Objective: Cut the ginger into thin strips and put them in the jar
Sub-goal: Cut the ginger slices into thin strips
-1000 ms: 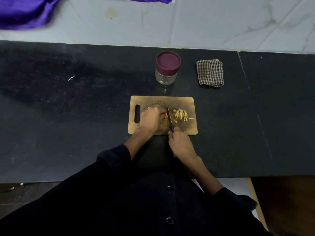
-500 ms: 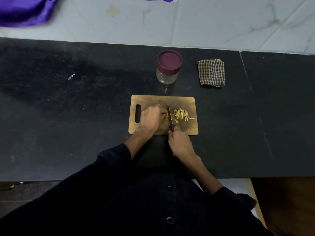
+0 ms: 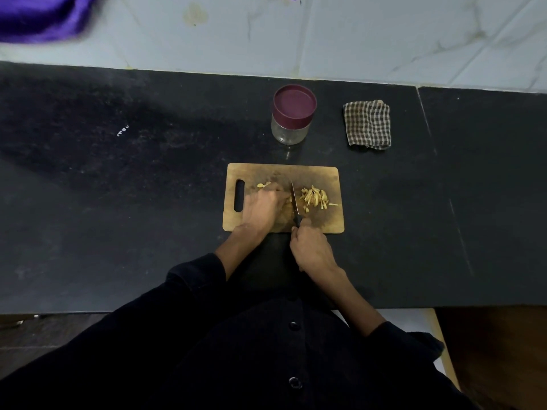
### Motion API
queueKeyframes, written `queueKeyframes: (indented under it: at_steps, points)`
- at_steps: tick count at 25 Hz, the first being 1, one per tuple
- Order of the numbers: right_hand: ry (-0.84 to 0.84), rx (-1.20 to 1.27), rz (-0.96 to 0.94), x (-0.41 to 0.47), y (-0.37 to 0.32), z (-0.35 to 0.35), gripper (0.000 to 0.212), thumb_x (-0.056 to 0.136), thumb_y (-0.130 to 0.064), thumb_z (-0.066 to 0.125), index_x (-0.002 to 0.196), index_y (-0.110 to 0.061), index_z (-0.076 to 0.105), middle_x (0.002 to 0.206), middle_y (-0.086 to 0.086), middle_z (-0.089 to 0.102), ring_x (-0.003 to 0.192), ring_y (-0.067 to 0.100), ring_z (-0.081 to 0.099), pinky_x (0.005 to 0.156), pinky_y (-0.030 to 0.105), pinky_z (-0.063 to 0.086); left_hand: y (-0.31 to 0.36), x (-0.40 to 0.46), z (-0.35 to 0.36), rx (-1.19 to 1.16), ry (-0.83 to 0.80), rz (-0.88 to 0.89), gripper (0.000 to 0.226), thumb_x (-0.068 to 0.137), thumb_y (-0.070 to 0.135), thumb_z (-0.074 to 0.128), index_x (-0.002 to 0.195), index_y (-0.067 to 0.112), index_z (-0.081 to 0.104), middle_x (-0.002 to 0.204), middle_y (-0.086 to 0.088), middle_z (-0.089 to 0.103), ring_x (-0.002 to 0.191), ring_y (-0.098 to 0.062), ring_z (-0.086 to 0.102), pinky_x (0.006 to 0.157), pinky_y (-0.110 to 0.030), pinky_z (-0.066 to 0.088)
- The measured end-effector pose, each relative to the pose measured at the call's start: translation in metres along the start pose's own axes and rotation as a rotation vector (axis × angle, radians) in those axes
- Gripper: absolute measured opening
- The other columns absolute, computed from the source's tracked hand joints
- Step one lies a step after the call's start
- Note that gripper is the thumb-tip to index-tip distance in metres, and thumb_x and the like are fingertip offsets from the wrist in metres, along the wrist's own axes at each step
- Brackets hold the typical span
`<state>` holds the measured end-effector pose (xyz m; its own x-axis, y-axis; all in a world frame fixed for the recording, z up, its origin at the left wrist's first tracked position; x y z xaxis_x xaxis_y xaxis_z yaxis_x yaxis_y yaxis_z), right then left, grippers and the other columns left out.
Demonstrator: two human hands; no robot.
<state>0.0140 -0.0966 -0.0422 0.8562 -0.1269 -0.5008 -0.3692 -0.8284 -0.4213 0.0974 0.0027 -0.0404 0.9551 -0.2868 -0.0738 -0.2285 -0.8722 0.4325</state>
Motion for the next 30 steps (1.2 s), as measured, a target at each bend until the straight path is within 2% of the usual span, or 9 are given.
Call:
queueKeyframes:
  at_steps: [3, 7, 11, 14, 22, 26, 30]
  points:
    - [-0.007, -0.012, 0.002, 0.0, -0.001, -0.001, 0.018, 0.105, -0.026, 0.036, 0.109, -0.011, 0.044, 0.099, 0.013, 0.063, 0.084, 0.03, 0.066, 0.077, 0.048, 0.056, 0.0, 0.001, 0.002, 0.042, -0.026, 0.017, 0.026, 0.095, 0.019, 0.054, 0.116, 0.022, 0.068, 0.123, 0.002, 0.061, 0.1, -0.022, 0.062, 0.085, -0.038, 0.048]
    - [-0.012, 0.006, -0.001, 0.005, -0.007, -0.003, 0.019, 0.104, -0.025, 0.036, 0.109, -0.009, 0.045, 0.099, 0.014, 0.064, 0.079, 0.031, 0.067, 0.073, 0.045, 0.056, 0.0, 0.002, 0.0, 0.076, 0.001, 0.031, 0.025, 0.094, 0.02, 0.057, 0.115, 0.023, 0.069, 0.12, 0.004, 0.062, 0.094, -0.021, 0.064, 0.08, -0.035, 0.046]
    - [-0.044, -0.025, 0.029, 0.0, -0.002, 0.001, 0.022, 0.103, -0.021, 0.038, 0.116, -0.005, 0.046, 0.11, 0.017, 0.063, 0.098, 0.034, 0.063, 0.073, 0.04, 0.045, 0.001, 0.001, -0.002, 0.044, 0.04, 0.029, 0.022, 0.095, 0.019, 0.055, 0.109, 0.018, 0.072, 0.116, 0.002, 0.065, 0.091, -0.022, 0.065, 0.078, -0.036, 0.047]
    - [-0.054, -0.037, 0.026, -0.01, 0.005, 0.005, 0.021, 0.104, -0.022, 0.037, 0.114, -0.006, 0.046, 0.112, 0.017, 0.062, 0.103, 0.035, 0.061, 0.078, 0.043, 0.046, 0.003, 0.0, -0.005, 0.019, 0.05, 0.023, 0.021, 0.094, 0.02, 0.057, 0.108, 0.017, 0.073, 0.115, 0.001, 0.066, 0.092, -0.023, 0.065, 0.079, -0.039, 0.049]
    - [0.039, 0.073, 0.052, -0.008, 0.018, -0.01, 0.023, 0.104, -0.029, 0.035, 0.105, -0.009, 0.047, 0.097, 0.014, 0.063, 0.079, 0.036, 0.068, 0.075, 0.051, 0.057, 0.001, -0.001, -0.003, -0.023, 0.039, 0.025, 0.021, 0.093, 0.023, 0.059, 0.108, 0.017, 0.072, 0.116, 0.003, 0.065, 0.097, -0.02, 0.064, 0.081, -0.04, 0.051]
    - [0.014, 0.14, 0.049, -0.01, 0.017, -0.008, 0.021, 0.103, -0.03, 0.037, 0.102, -0.013, 0.048, 0.092, 0.011, 0.062, 0.077, 0.034, 0.068, 0.073, 0.053, 0.057, 0.003, -0.001, -0.007, -0.065, 0.036, 0.028, 0.019, 0.093, 0.021, 0.059, 0.108, 0.017, 0.069, 0.116, 0.001, 0.062, 0.1, -0.02, 0.062, 0.083, -0.04, 0.051]
    - [0.016, 0.077, 0.001, -0.01, 0.008, -0.01, 0.021, 0.104, -0.03, 0.036, 0.104, -0.012, 0.046, 0.091, 0.009, 0.062, 0.073, 0.031, 0.067, 0.072, 0.051, 0.058, 0.002, -0.004, -0.008, -0.064, 0.053, 0.019, 0.019, 0.094, 0.021, 0.058, 0.109, 0.016, 0.069, 0.115, 0.0, 0.06, 0.099, -0.02, 0.061, 0.08, -0.038, 0.05]
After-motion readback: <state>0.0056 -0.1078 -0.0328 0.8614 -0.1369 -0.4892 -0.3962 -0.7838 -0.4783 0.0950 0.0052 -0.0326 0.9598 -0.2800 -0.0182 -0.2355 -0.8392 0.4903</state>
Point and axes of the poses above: each hand's wrist, its own x-axis towards the middle knuckle, its own z-axis out of the palm, y = z × x, the point moved 8 cm from there along x, towards the middle knuckle
